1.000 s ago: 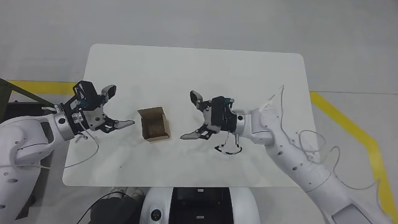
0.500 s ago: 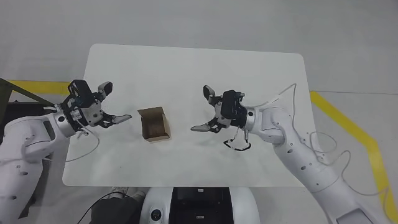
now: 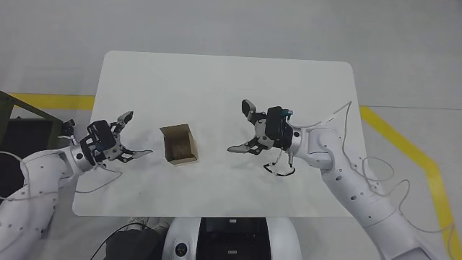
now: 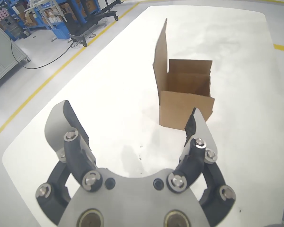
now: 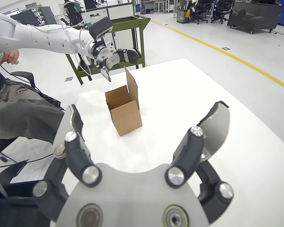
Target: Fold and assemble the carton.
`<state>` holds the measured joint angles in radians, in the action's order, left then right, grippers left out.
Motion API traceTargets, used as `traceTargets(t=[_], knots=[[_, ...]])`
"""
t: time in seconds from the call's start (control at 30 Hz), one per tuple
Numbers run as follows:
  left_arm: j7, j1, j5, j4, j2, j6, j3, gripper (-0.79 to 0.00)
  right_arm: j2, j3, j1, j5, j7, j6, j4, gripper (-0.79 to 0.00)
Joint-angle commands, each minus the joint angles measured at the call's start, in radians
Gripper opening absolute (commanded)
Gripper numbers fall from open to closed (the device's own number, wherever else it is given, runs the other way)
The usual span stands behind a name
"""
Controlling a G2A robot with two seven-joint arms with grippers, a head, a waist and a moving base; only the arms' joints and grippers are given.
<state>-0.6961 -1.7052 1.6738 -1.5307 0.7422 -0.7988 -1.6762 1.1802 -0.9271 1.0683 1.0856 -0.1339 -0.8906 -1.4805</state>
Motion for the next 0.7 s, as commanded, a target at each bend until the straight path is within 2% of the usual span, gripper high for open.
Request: traceTargets(t=[0.0,0.17,0.4,0.67], knots=[[-0.060,0.010,0.042,0.027,0.002,0.014,0.042,0.000,0.000,-0.004,0.003,0.004,-0.004,0.001,0.002,0.000],[-0.137,0.060,0.104,0.081,0.007,0.028,0.120,0.000,-0.001,-0.011,0.012,0.011,-0.012,0.001,0.003,0.000],[-0.155,0.135,0.179,0.109,0.012,0.026,0.206,0.000,-0.002,-0.023,0.026,0.016,-0.024,0.005,0.005,0.000],[-0.068,0.254,0.175,0.149,0.031,-0.068,0.330,0.000,-0.004,-0.035,0.037,0.018,-0.024,0.004,-0.006,0.000]])
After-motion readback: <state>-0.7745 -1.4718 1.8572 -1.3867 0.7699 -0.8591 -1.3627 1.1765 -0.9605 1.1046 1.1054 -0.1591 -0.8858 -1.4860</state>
